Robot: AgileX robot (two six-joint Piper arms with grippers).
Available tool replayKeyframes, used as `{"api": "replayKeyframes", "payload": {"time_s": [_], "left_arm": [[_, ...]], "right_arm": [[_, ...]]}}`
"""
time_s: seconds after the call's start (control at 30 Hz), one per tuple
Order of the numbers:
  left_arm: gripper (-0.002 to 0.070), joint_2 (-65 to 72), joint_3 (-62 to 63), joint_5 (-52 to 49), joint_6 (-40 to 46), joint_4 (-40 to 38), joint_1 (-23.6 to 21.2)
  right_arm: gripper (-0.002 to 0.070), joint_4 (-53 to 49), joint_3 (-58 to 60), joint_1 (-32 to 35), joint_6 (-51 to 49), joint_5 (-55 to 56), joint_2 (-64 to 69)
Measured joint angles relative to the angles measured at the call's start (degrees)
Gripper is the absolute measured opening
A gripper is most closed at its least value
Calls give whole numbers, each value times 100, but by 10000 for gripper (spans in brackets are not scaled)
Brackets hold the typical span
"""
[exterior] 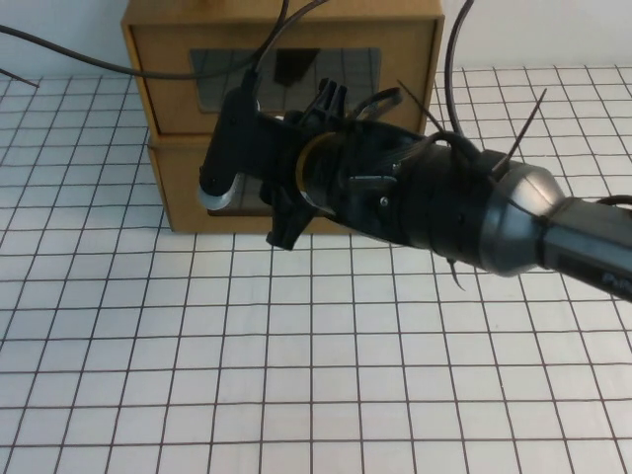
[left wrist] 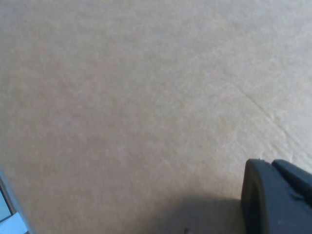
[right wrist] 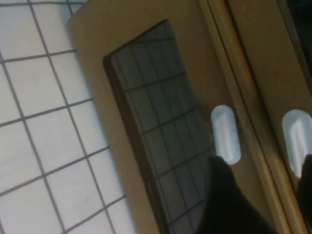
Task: Open the shoe box
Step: 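Pull the top drawer of the cardboard box fully open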
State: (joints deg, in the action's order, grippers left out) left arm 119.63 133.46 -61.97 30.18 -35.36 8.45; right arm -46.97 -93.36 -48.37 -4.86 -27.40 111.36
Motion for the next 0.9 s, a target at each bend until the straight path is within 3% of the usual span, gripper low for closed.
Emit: {"api": "replayKeyframes", "payload": {"time_s": [0.9], "left_arm": [[-2,0,33,-50,23,0,0]], "right_arm": [[284,-702,-475,492,0,835,672]]}}
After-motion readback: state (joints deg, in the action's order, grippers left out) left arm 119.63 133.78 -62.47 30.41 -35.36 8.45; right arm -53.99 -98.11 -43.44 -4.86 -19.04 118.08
